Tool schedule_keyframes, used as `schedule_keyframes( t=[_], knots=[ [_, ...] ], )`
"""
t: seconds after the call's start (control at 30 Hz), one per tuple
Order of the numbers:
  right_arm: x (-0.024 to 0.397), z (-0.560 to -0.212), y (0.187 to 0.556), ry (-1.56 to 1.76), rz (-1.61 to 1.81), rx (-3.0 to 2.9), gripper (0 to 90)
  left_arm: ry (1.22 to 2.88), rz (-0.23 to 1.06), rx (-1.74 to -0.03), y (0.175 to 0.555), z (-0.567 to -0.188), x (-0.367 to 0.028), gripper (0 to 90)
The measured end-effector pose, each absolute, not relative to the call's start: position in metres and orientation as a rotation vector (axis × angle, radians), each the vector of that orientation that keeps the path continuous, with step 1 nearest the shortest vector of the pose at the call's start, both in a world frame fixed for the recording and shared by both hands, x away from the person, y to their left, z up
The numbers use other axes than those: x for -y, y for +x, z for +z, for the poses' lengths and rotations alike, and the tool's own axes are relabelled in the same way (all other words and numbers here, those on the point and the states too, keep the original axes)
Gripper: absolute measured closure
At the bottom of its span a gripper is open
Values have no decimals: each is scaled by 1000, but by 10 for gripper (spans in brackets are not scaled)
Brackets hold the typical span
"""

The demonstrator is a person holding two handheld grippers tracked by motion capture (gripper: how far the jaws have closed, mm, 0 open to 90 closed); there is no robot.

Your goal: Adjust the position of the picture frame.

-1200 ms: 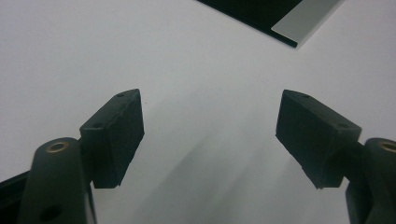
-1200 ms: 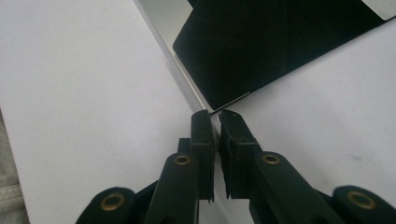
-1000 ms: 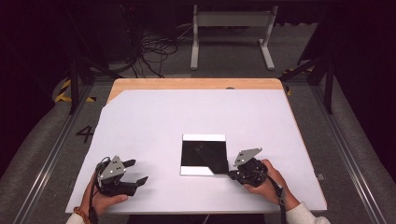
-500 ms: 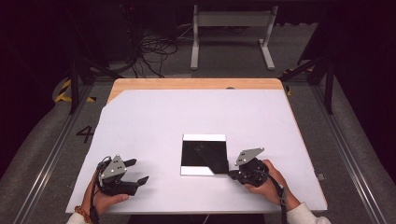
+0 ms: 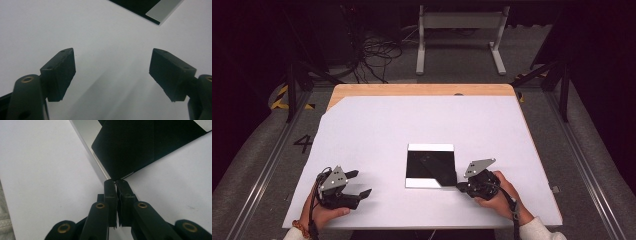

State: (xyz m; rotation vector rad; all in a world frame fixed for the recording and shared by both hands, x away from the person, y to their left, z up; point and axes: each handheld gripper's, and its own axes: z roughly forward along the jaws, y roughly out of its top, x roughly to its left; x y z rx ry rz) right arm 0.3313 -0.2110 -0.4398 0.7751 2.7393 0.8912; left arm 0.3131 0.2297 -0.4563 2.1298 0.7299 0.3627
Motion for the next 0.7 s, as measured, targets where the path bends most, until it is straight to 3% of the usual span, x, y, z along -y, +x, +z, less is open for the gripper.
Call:
schedule_keyframes(
  t=[0.7],
  knots=[
    [211,-440,331,765,896,-2738,871,2150,348,-725,313,-458,-229,214]
  ],
)
